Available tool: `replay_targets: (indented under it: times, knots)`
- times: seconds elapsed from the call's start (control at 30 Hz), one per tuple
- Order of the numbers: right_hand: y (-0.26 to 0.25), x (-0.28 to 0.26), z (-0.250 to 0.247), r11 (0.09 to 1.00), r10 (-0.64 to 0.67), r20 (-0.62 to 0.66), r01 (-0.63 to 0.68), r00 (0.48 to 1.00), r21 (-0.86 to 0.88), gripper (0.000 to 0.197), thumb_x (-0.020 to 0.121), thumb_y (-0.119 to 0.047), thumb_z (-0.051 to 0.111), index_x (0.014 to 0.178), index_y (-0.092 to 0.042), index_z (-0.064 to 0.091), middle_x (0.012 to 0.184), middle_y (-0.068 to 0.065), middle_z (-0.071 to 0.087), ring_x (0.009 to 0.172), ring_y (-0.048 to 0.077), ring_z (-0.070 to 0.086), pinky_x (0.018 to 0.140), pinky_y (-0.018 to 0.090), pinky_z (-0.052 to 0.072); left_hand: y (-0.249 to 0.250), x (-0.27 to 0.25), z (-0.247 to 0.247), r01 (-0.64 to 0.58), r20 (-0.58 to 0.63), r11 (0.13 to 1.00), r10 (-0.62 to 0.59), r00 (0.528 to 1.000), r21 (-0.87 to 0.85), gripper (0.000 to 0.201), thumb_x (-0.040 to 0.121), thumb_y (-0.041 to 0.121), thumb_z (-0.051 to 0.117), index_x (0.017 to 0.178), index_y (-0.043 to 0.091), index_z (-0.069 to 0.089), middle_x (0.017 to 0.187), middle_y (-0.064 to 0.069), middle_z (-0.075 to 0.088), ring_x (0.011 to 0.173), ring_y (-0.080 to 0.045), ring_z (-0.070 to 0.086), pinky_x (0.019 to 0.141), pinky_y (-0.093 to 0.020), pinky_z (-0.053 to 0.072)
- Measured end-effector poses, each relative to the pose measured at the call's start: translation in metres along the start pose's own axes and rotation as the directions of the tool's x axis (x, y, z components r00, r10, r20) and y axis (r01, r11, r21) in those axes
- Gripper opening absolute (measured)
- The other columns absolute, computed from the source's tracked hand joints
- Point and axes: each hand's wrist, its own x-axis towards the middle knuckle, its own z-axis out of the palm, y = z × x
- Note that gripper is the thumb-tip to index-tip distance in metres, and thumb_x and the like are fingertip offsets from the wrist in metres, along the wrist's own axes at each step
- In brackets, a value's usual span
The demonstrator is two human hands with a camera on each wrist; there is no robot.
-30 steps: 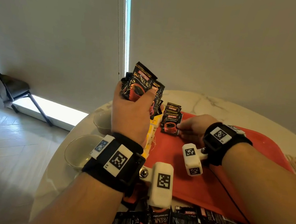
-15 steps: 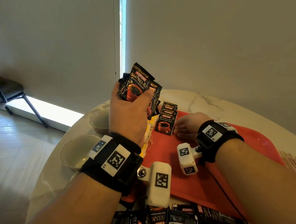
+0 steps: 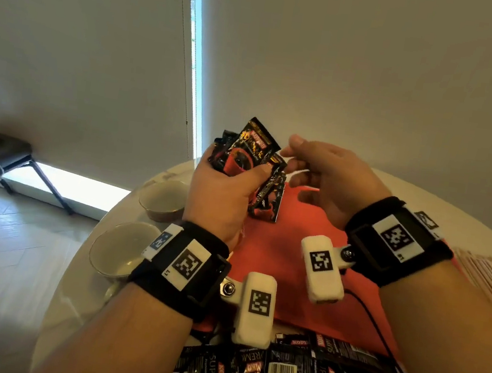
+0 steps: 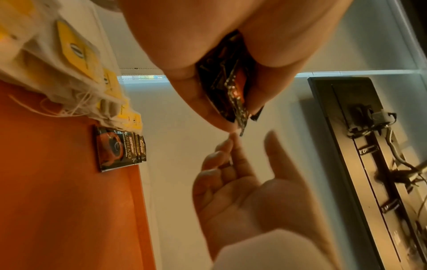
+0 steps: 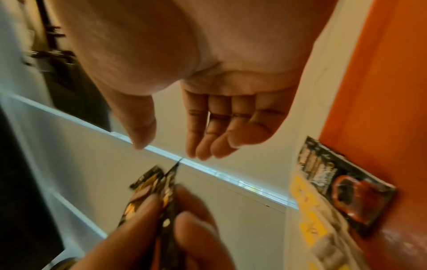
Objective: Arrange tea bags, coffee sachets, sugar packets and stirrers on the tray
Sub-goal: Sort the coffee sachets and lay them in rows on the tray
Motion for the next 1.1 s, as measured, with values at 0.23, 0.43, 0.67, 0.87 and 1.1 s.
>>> replay_targets:
  times: [0.23, 0.43, 0.67, 0.87, 1.1]
  knots:
    - [0.007, -0.002, 0.009, 0.979, -0.157, -0.074, 0.165, 0.985, 0.116, 0.009, 0.089, -0.005, 0.073, 0.094, -0.010, 0.068, 0.086, 0.008, 0.068, 0.069, 0.013, 0.064, 0.054, 0.025, 0.052, -0.005, -0.001, 0.002, 0.038, 0.148, 0.999, -0.038, 0.988, 0.005, 0.049, 0.081, 0.015, 0.086, 0.125, 0.006, 0.066, 0.111, -0.021, 0.076, 0.097, -0.042, 0.076, 0.083, -0.061, 0.062]
    - [0.000, 0.005, -0.001, 0.974, -0.190, -0.089, 0.199, 0.978, 0.107, 0.011, 0.091, 0.001, 0.066, 0.094, -0.009, 0.069, 0.085, 0.008, 0.071, 0.074, 0.019, 0.068, 0.063, 0.034, 0.057, -0.007, 0.005, -0.004, 0.041, -0.016, 0.999, -0.041, 0.999, -0.008, 0.037, 0.078, 0.022, 0.086, 0.111, 0.017, 0.069, 0.106, -0.012, 0.078, 0.099, -0.035, 0.077, 0.090, -0.063, 0.060]
    - [-0.016, 0.003, -0.005, 0.920, 0.038, -0.001, -0.035, 0.999, 0.391, 0.051, 0.079, -0.030, 0.082, 0.117, 0.000, 0.066, 0.117, 0.025, 0.067, 0.117, 0.048, 0.065, 0.101, 0.062, 0.050, -0.002, -0.001, -0.004, -0.138, 0.158, 0.977, 0.112, 0.981, 0.165, 0.041, 0.081, 0.014, 0.087, 0.118, 0.015, 0.069, 0.106, -0.007, 0.079, 0.099, -0.026, 0.077, 0.090, -0.055, 0.062]
    - [-0.009, 0.010, -0.003, 0.968, -0.020, -0.029, 0.027, 0.999, 0.251, 0.050, 0.082, -0.035, 0.082, 0.117, 0.000, 0.070, 0.111, 0.016, 0.075, 0.101, 0.038, 0.072, 0.093, 0.051, 0.057, -0.002, 0.001, -0.004, -0.146, 0.060, 0.980, 0.139, 0.988, 0.133, 0.032, 0.078, 0.016, 0.089, 0.103, 0.021, 0.070, 0.095, -0.008, 0.079, 0.087, -0.027, 0.079, 0.080, -0.050, 0.064]
    - [0.001, 0.011, 0.004, 0.991, -0.124, 0.025, 0.125, 0.992, -0.044, 0.023, 0.085, 0.007, 0.072, 0.106, -0.003, 0.071, 0.110, 0.022, 0.074, 0.096, 0.033, 0.075, 0.075, 0.039, 0.061, -0.005, 0.009, -0.008, -0.095, -0.059, 0.994, 0.099, 0.993, 0.057, 0.038, 0.067, 0.024, 0.089, 0.099, 0.018, 0.070, 0.095, -0.014, 0.077, 0.090, -0.038, 0.078, 0.082, -0.063, 0.062]
